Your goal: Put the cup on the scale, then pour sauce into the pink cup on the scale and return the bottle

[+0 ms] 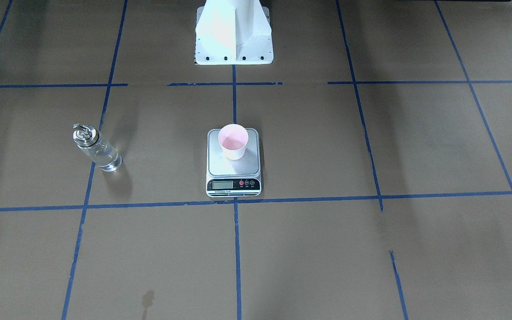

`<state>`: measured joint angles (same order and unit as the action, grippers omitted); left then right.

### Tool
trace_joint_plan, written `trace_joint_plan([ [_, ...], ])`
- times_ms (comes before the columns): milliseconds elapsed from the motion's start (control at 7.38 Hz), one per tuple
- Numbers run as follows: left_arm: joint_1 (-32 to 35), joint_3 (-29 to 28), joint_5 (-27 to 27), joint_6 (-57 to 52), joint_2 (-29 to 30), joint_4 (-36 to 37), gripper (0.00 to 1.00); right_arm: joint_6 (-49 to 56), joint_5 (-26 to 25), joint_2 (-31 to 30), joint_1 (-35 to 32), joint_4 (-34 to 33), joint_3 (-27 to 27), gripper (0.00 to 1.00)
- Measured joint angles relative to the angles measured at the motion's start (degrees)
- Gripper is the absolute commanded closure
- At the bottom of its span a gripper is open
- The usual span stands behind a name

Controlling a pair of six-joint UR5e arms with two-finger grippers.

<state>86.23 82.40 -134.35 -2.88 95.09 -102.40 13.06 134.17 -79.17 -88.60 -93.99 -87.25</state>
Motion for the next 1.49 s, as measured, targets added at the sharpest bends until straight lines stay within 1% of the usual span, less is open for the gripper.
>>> trace_joint_plan([
  [136, 0.31, 0.56, 0.01, 1.53, -1.99, -2.54, 0.0, -0.29, -0.12, -0.6, 0.39, -0.07, -0.81, 0.0],
  [271, 0.44, 1.76, -0.14, 3.15, -2.93, -2.71, 0.0, -0.56, -0.65, -1.55, 1.22, -0.07, -2.13, 0.0],
  [542, 0.5, 6.25, -1.22, 4.1, -4.99, -0.68, 0.0, -0.86, -1.65, -3.91, 2.62, -0.04, -4.64, 0.0],
  [678, 0.54, 7.96, -1.51, 4.31, -5.06, 1.78, 0.0, -0.88, -1.7, -4.9, 3.06, 0.0, -5.27, 0.0],
  [949, 0.54, 8.74, -0.11, 4.65, -5.15, 4.25, 0.0, -0.99, -1.55, -6.39, 3.43, 0.15, -6.32, 0.0],
  [1491, 0.52, 8.81, 0.49, 4.29, -4.46, 4.82, 0.0, -2.91, -2.43, -6.78, 4.36, 0.61, -7.33, 0.0],
])
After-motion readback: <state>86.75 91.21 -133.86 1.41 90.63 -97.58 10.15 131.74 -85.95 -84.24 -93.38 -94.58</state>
